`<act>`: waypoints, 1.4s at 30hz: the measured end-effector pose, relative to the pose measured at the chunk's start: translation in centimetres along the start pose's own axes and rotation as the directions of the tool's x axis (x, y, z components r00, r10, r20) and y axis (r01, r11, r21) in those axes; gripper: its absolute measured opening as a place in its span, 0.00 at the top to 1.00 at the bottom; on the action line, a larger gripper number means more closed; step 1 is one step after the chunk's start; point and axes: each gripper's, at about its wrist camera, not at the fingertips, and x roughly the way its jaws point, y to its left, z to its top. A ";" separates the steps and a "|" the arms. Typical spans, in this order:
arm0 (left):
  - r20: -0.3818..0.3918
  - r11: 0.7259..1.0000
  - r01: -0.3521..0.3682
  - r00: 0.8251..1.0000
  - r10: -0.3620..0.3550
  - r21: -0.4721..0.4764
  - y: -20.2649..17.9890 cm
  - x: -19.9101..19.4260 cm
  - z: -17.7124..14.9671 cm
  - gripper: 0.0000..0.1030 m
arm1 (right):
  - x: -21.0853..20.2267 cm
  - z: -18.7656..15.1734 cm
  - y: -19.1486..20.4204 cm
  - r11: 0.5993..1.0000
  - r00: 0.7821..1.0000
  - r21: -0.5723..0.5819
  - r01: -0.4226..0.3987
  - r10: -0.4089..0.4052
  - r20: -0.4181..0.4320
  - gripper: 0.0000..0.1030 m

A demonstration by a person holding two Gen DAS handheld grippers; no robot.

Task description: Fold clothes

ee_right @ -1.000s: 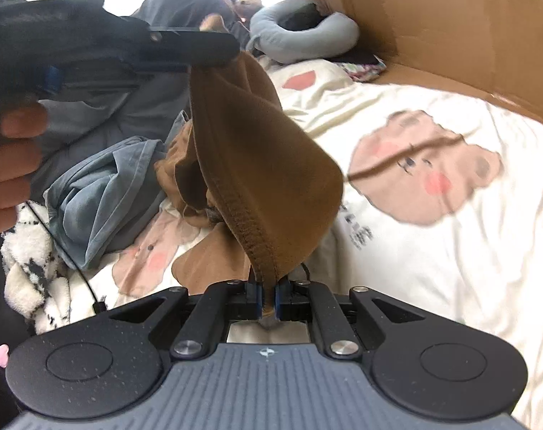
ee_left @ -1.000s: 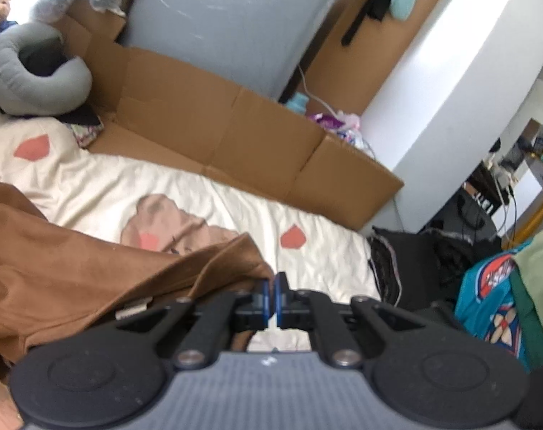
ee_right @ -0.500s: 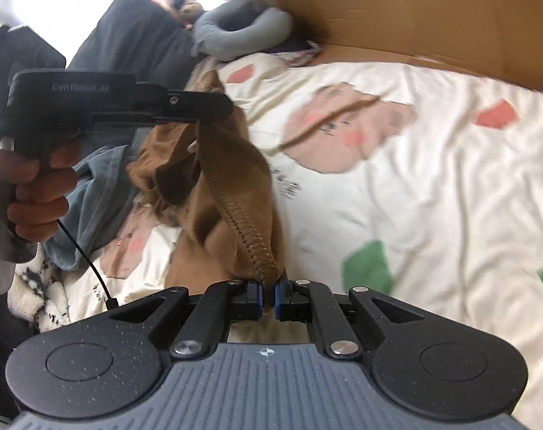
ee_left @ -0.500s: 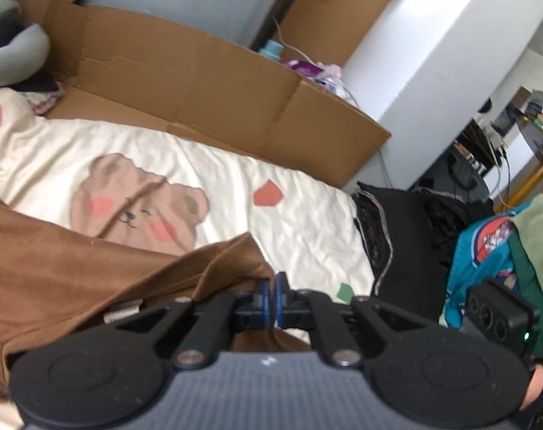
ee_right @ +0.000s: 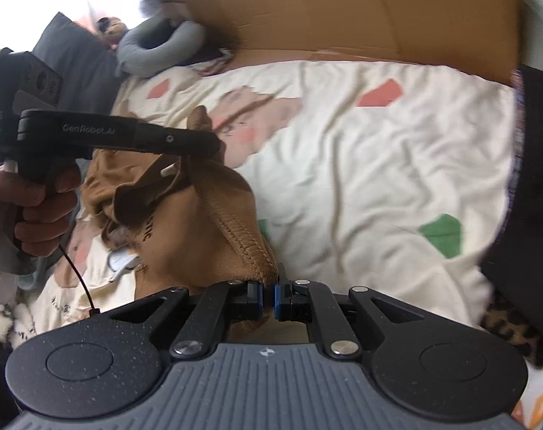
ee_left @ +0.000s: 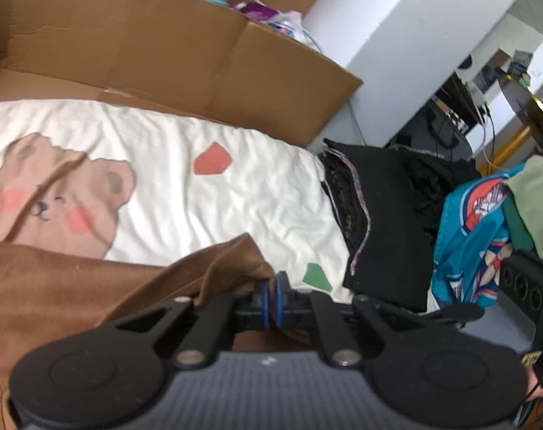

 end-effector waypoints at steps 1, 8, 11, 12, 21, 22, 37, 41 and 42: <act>-0.007 1.000 0.005 1.000 -0.005 0.004 -0.2 0.4 0.3 0.93 | -0.2 0.0 -0.4 1.000 1.000 0.008 0.013 -0.013 0.003 0.97; -0.042 0.998 0.046 0.998 -0.044 0.034 -2.0 1.3 1.3 0.47 | -1.1 0.6 -3.3 0.990 0.991 0.034 0.134 -0.135 0.013 0.97; -0.033 0.996 0.075 0.997 -0.074 0.044 -2.5 0.5 1.2 0.43 | -1.2 0.8 -4.9 0.981 0.982 0.054 0.186 -0.187 0.010 0.97; -0.031 0.996 0.083 0.996 -0.082 0.045 -2.5 0.2 1.2 0.43 | -1.2 0.9 -5.3 0.978 0.979 0.058 0.201 -0.202 0.008 0.97; -0.056 0.993 0.019 0.998 -0.012 0.120 0.1 -2.5 0.0 0.43 | -1.3 1.2 -8.3 0.957 0.959 0.067 0.284 -0.284 0.003 0.97; -0.065 0.993 0.001 0.998 0.007 0.122 0.8 -2.7 -0.2 0.43 | -1.4 1.3 -8.6 0.954 0.957 0.067 0.291 -0.291 0.000 0.97; -0.199 0.871 -0.164 0.938 0.283 0.463 7.0 -7.3 -0.3 0.47 | -1.8 0.9 -10.0 0.944 0.946 0.077 0.322 -0.323 0.002 0.97; -0.235 0.798 -0.150 0.910 0.342 0.583 6.9 -7.4 -0.3 0.51 | -1.7 0.8 -10.0 0.944 0.947 0.081 0.319 -0.320 0.003 0.97; -0.248 0.783 -0.134 0.905 0.347 0.607 6.8 -7.3 -0.3 0.52 | -1.8 0.8 -10.0 0.945 0.948 0.083 0.317 -0.318 0.005 0.97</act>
